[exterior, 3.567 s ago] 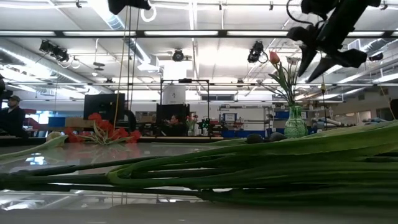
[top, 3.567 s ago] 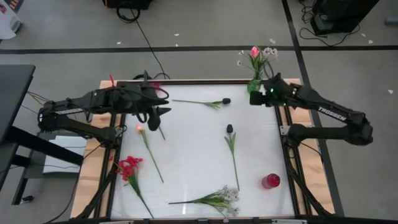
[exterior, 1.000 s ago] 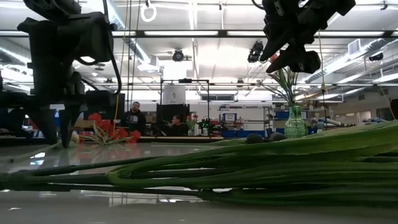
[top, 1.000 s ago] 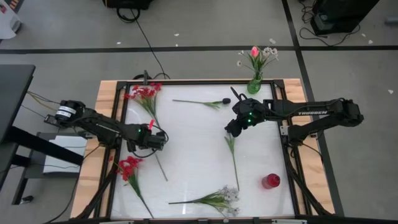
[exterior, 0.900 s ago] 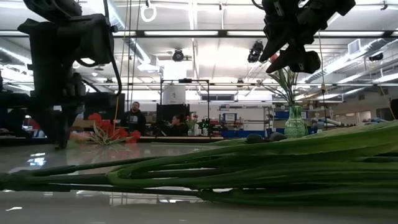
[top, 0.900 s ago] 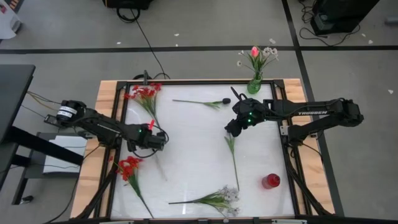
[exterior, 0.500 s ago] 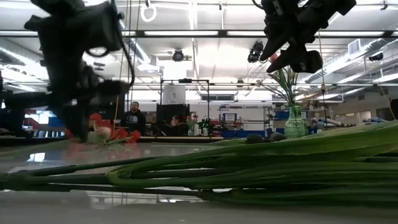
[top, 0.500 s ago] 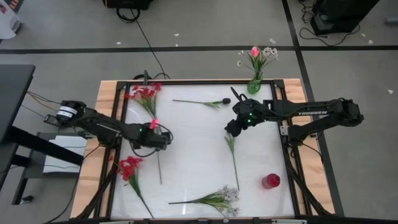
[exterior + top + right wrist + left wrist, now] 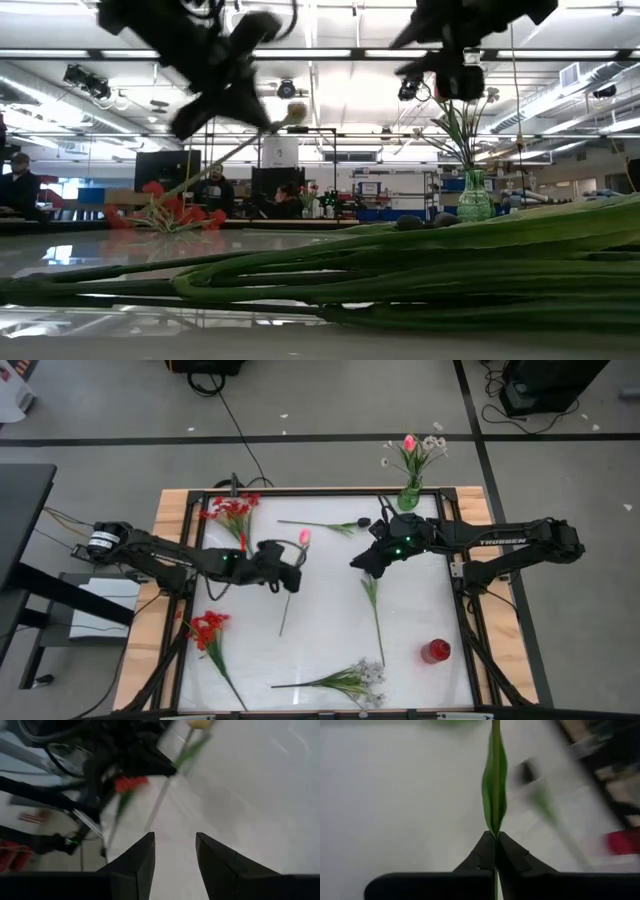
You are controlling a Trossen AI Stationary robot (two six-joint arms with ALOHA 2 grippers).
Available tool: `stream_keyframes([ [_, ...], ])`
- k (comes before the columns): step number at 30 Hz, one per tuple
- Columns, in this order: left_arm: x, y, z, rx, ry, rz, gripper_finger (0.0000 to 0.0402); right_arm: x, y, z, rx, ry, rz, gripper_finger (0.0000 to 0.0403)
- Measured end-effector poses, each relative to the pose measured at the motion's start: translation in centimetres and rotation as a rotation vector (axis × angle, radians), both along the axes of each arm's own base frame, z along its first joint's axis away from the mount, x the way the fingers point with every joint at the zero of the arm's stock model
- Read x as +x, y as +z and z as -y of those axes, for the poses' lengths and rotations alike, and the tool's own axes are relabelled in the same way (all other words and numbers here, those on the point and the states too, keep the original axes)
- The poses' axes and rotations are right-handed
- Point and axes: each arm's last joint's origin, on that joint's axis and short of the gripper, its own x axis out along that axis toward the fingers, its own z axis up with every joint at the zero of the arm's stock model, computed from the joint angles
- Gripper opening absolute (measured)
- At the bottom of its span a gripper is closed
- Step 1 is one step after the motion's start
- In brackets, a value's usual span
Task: Sort flowers into vase by color
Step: Put the pink flower into the green vase
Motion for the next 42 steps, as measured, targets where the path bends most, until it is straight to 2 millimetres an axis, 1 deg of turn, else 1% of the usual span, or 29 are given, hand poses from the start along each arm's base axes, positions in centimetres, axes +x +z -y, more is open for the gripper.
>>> stream_keyframes([
  [4, 1.2, 1.9, -1.3, 0.128, -0.055, 0.172, 0.0007, 0.4, 0.8, 0.0, -0.014, -0.003, 0.093, 0.0151],
  [8, 1.9, 3.7, -2.3, 0.231, -0.126, 0.326, 0.0006, 0.8, 1.8, 0.2, -0.064, -0.019, 0.209, 0.0152],
  [12, 2.1, 4.9, -3.1, 0.331, -0.179, 0.422, 0.0006, 1.1, 3.0, 0.3, -0.162, -0.017, 0.334, 0.0152],
  [16, 2.2, 5.8, -3.6, 0.39, -0.226, 0.501, 0.0006, 1.2, 3.6, 0.6, -0.266, -0.063, 0.388, 0.0152],
  [19, 2.2, 6.1, -3.9, 0.395, -0.241, 0.529, 0.0006, 1.4, 3.8, 1.1, -0.328, -0.084, 0.426, 0.0152],
  [22, 2.2, 6.2, -4.1, 0.427, -0.274, 0.535, 0.0006, 2.3, 3.7, 1.6, -0.381, -0.091, 0.482, 0.0152],
  [27, 2.2, 6.2, -4.2, 0.446, -0.283, 0.534, 0.0006, 3.9, 2.6, 2.4, -0.344, -0.029, 0.518, 0.0152],
  [31, 2.2, 6.3, -4.2, 0.46, -0.286, 0.547, 0.0006, 4.7, 1.6, 2.5, -0.344, -0.02, 0.497, 0.0152],
  [36, 2.2, 6.3, -4.2, 0.465, -0.299, 0.546, 0.0006, 5.5, 1.1, 2.8, -0.358, 0.003, 0.528, 0.0151],
  [39, 2.2, 6.3, -4.1, 0.472, -0.304, 0.543, 0.0007, 5.8, 0.8, 2.9, -0.363, 0.002, 0.534, 0.0141],
  [42, 2.2, 6.2, -4.0, 0.473, -0.314, 0.532, 0.0007, 6.0, 0.9, 2.9, -0.386, 0.019, 0.558, 0.0118],
])
